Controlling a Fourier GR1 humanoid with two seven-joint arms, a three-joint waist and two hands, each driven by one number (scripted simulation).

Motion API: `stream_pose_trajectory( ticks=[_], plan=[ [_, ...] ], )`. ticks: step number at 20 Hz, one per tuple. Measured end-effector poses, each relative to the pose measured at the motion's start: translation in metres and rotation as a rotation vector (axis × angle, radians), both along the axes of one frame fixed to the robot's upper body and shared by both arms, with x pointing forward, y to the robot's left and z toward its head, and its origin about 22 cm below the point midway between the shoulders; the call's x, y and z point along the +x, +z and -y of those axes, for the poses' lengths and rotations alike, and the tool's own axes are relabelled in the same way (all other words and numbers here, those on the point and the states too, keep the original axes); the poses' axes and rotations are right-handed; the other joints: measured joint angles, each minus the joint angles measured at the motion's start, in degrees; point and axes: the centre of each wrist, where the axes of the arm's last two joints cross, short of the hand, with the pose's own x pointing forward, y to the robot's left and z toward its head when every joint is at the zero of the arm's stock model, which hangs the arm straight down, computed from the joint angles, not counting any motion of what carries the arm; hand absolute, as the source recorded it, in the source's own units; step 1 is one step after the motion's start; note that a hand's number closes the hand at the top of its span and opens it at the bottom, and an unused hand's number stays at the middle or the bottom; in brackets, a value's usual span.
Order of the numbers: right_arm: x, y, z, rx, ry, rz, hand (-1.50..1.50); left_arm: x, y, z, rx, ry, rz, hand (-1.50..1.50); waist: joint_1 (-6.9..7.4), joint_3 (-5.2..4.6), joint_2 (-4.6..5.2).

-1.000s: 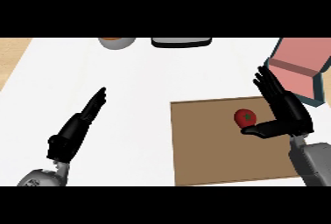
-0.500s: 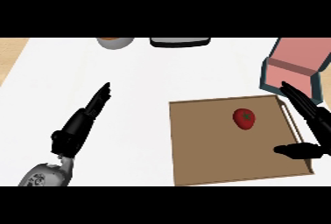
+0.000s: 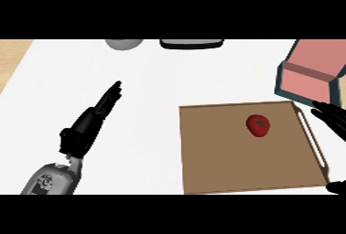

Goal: Pick the tomato from the tray and place it in the cardboard box

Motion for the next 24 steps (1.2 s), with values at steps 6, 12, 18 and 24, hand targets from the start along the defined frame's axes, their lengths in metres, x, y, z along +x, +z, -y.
stream_pose_trajectory(
  ticks=[6, 12, 18, 24],
  plan=[
    [-0.009, 0.022, -0.019, -0.023, -0.024, -0.138, -1.50, 0.003, -0.002, 0.006, 0.005, -0.014, 0.003, 0.00, 1.01, 0.04, 0.21],
    [0.003, 0.017, -0.037, 0.002, -0.057, -0.187, -1.50, 0.003, -0.004, 0.010, 0.002, -0.031, 0.002, 0.00, 1.75, 0.09, 0.34],
    [0.015, -0.006, -0.049, -0.014, -0.083, -0.211, -1.50, 0.009, -0.006, 0.007, 0.005, -0.026, 0.004, 0.00, 1.81, 0.11, 0.38],
    [0.036, -0.027, -0.046, -0.055, -0.113, -0.257, -1.50, 0.013, -0.004, 0.013, 0.001, -0.025, -0.002, 0.00, 1.92, 0.11, 0.39]
  ],
)
